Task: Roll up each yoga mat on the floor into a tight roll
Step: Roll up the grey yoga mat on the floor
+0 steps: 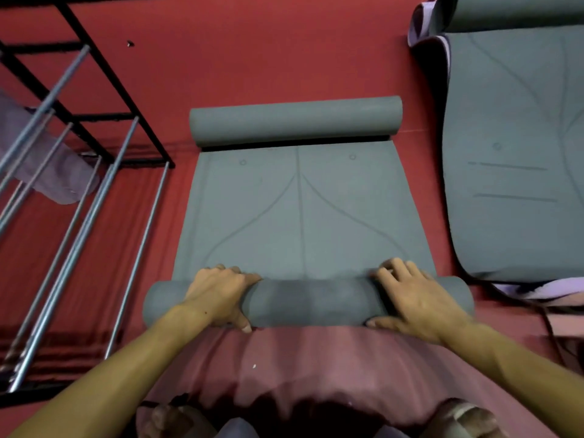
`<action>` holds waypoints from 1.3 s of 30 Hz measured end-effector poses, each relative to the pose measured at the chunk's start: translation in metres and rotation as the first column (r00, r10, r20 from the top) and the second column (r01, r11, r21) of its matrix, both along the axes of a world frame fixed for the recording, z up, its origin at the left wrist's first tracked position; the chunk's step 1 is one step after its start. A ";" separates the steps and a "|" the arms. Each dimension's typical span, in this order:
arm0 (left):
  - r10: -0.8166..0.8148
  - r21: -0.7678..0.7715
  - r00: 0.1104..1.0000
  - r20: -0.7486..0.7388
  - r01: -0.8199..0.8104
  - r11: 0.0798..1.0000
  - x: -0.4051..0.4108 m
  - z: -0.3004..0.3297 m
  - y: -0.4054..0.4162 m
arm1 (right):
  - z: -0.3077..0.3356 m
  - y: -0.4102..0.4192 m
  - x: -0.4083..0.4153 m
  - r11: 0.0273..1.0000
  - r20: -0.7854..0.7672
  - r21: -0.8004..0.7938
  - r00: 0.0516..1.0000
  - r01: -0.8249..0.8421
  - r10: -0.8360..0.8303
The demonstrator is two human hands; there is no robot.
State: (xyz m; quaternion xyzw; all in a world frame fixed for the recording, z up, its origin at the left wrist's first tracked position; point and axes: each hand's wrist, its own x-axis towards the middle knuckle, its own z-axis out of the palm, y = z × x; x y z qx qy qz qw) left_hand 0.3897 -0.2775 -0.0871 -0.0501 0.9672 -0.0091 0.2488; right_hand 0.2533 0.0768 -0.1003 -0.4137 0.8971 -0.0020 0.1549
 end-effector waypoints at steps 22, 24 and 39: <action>0.150 0.179 0.979 -0.135 -0.125 0.976 -0.004 0.005 -0.008 | 0.004 -0.017 -0.009 0.998 -0.030 -0.031 0.998 0.053 -0.054; 0.143 0.192 0.982 -0.123 -0.118 0.974 -0.002 0.006 -0.010 | 0.000 -0.016 -0.003 0.997 -0.074 -0.044 0.995 0.070 -0.073; 0.162 0.152 0.956 -0.242 -0.128 0.980 -0.002 0.001 0.001 | -0.001 -0.028 0.004 0.986 -0.116 -0.095 0.982 0.135 -0.146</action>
